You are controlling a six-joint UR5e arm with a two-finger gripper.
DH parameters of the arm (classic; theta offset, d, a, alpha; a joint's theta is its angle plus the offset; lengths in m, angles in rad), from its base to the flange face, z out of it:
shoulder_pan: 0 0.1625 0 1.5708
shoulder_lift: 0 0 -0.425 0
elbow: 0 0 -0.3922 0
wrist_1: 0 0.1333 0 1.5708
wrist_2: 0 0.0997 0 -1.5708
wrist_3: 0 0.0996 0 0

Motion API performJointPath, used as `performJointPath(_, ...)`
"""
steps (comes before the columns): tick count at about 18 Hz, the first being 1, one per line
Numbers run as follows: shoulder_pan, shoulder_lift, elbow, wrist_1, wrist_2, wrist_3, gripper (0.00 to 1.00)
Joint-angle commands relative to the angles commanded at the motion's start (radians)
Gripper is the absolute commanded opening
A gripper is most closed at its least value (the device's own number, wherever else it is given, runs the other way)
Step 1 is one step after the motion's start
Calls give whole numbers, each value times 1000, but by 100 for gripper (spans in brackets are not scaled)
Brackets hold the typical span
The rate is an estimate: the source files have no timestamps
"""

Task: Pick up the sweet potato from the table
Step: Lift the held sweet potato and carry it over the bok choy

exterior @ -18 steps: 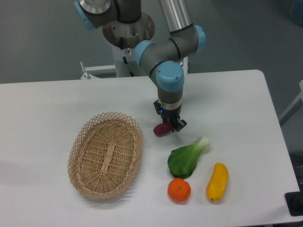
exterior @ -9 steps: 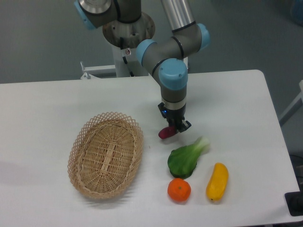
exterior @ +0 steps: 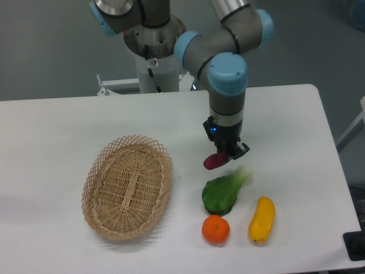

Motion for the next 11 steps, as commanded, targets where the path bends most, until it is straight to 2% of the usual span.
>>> performJointPath(4, 22, -17, 91, -2, -94, -84, 19)
performJointPath(7, 20, -49, 150, 3, -111, -173, 19)
performJointPath(11, 17, -61, 174, 6, -129, -207, 19)
